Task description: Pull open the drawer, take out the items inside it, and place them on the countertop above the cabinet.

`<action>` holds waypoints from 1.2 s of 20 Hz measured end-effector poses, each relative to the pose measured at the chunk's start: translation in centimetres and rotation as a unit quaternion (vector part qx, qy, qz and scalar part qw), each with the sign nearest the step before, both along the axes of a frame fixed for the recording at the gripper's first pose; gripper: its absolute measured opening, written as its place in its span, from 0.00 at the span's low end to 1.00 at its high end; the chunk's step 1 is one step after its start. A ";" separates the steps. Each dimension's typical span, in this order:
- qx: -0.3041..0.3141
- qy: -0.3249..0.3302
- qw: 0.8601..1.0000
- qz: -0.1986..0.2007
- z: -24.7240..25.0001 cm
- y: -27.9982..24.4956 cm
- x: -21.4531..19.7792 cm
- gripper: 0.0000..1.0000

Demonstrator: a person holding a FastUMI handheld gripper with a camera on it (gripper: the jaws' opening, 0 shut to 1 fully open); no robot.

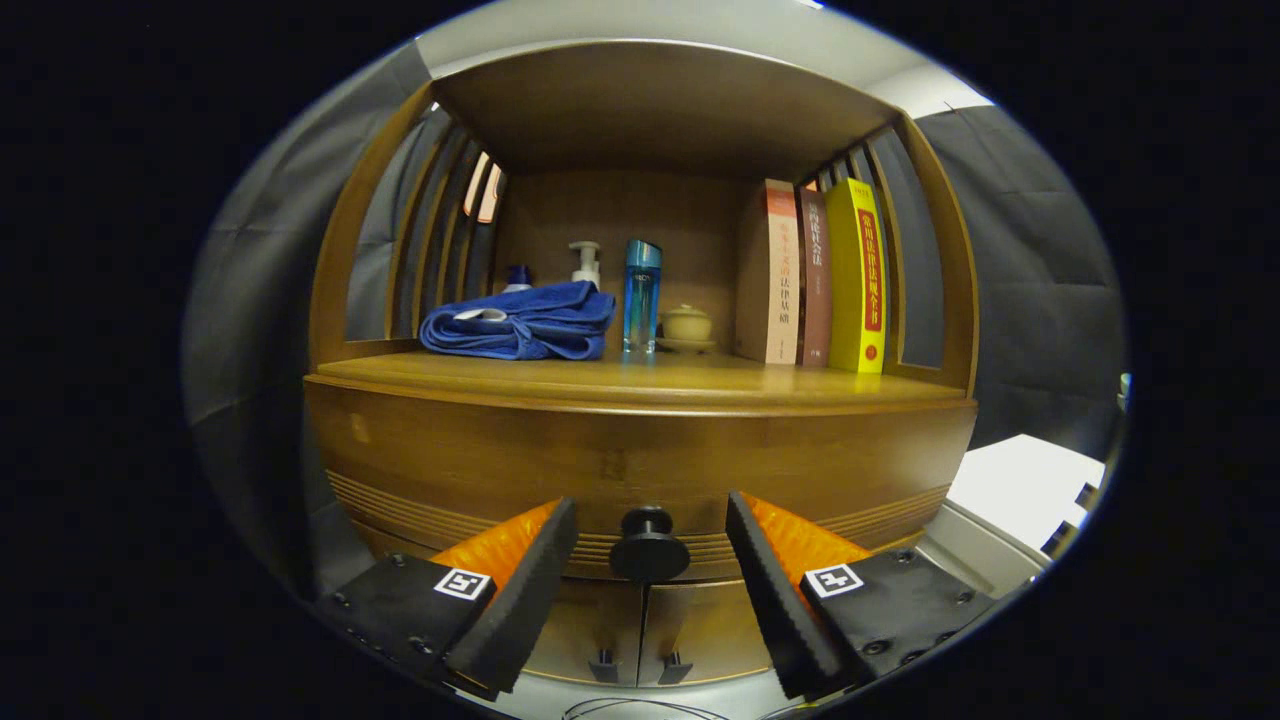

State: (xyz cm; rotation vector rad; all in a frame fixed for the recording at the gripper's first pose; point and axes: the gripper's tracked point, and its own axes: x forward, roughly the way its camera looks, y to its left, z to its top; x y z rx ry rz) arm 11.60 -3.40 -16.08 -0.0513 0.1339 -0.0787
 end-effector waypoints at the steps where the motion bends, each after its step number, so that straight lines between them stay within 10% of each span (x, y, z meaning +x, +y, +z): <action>1: 0.004 0.003 1.000 -0.002 -0.6 -0.3 0.2 0.98; 4: 0.015 0.021 0.999 0.018 -2.1 0.1 0.5 0.98; 12: 0.008 0.017 1.000 0.018 -2.9 0.4 0.1 0.56; 24: 0.015 0.013 0.999 0.025 -2.5 0.3 0.0 0.44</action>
